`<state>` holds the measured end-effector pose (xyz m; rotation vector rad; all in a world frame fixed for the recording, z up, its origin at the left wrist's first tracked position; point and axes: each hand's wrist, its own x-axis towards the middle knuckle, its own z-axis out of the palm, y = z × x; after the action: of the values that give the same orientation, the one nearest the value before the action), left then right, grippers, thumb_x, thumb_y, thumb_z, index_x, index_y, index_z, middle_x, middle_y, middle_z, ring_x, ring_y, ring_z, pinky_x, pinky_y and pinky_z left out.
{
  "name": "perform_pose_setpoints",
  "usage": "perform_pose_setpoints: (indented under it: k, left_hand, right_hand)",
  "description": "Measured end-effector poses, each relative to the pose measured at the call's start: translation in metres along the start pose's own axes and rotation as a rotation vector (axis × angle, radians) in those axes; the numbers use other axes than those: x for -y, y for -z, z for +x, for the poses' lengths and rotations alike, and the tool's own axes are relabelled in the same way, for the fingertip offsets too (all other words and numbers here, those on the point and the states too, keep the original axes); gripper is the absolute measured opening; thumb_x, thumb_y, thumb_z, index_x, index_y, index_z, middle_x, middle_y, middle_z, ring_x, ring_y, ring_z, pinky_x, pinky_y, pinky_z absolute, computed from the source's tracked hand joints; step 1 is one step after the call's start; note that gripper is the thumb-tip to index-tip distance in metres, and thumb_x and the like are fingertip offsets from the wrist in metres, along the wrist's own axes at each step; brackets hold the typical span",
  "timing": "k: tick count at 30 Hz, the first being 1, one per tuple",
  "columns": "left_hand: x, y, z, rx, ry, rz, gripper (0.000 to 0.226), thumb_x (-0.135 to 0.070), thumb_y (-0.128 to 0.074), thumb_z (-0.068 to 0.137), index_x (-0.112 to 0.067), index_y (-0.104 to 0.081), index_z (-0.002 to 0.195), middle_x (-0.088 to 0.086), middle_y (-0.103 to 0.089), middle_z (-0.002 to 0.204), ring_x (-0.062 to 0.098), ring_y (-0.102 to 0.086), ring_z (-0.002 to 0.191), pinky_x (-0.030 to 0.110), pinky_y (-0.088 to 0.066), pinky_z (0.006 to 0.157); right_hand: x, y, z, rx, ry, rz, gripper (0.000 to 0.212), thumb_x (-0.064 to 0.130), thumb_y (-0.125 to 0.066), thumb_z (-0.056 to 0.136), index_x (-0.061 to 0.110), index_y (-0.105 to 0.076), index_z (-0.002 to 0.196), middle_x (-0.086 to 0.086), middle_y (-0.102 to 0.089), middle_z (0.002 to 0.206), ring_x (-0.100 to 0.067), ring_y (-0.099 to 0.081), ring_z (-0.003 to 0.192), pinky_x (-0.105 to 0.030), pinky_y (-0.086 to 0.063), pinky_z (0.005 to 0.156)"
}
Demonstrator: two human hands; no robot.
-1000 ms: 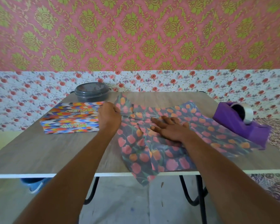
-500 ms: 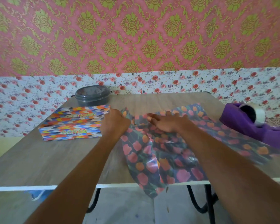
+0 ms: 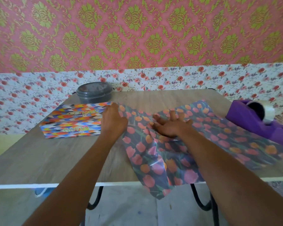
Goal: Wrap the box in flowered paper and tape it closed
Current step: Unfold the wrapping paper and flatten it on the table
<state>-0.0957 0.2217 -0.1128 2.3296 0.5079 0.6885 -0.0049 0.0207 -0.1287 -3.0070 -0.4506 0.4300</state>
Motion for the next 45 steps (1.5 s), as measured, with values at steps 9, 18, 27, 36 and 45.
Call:
perform_pose_setpoints:
  k: [9,18,27,36,45]
  left_hand:
    - [0.004,-0.002,-0.026,-0.023,-0.054,-0.119,0.048,-0.017,-0.088,0.07,-0.02,-0.065,0.112,0.007,-0.061,0.122,0.023,-0.057,0.115,0.02,-0.035,0.083]
    - [-0.002,0.007,-0.08,-0.041,-0.006,-0.312,0.072,-0.019,-0.076,0.075,-0.037,-0.039,0.135,-0.009,-0.06,0.121,0.024,-0.054,0.115,0.038,-0.049,0.094]
    - [0.023,0.015,-0.087,0.106,0.16,-0.36,0.024,-0.005,-0.088,0.068,-0.015,-0.078,0.087,0.001,-0.075,0.092,0.015,-0.07,0.086,0.028,-0.057,0.078]
    - [0.02,0.03,-0.089,0.089,0.081,-0.244,0.023,-0.011,-0.084,0.077,-0.012,-0.077,0.099,0.001,-0.073,0.1,0.013,-0.07,0.089,0.013,-0.049,0.068]
    - [0.016,0.04,-0.12,0.302,-0.002,-0.368,0.073,-0.035,-0.095,0.056,-0.04,-0.055,0.118,-0.015,-0.065,0.104,0.007,-0.064,0.088,0.021,-0.054,0.078]
  right_hand:
    - [-0.018,-0.013,-0.032,-0.04,0.12,0.061,0.055,0.073,-0.023,0.098,0.064,-0.012,0.151,0.004,0.017,0.17,-0.038,0.019,0.154,-0.07,0.004,0.117]
    - [-0.021,-0.03,-0.06,-0.031,0.085,0.064,0.065,0.082,-0.014,0.093,0.062,-0.001,0.153,0.004,0.013,0.171,-0.035,0.013,0.156,-0.068,0.004,0.119]
    - [-0.017,-0.041,-0.061,-0.169,0.038,0.057,0.063,0.082,-0.011,0.093,0.064,-0.005,0.152,0.005,0.005,0.172,-0.034,0.005,0.157,-0.067,0.0,0.12]
    - [-0.018,-0.036,-0.058,-0.113,0.039,0.046,0.066,0.086,-0.011,0.089,0.065,-0.003,0.151,0.009,0.009,0.171,-0.032,0.007,0.157,-0.066,0.0,0.119]
    - [-0.025,-0.017,-0.055,0.061,0.126,0.245,0.07,0.088,-0.022,0.088,0.063,-0.009,0.152,0.002,0.013,0.171,-0.033,0.023,0.154,-0.068,0.015,0.118]
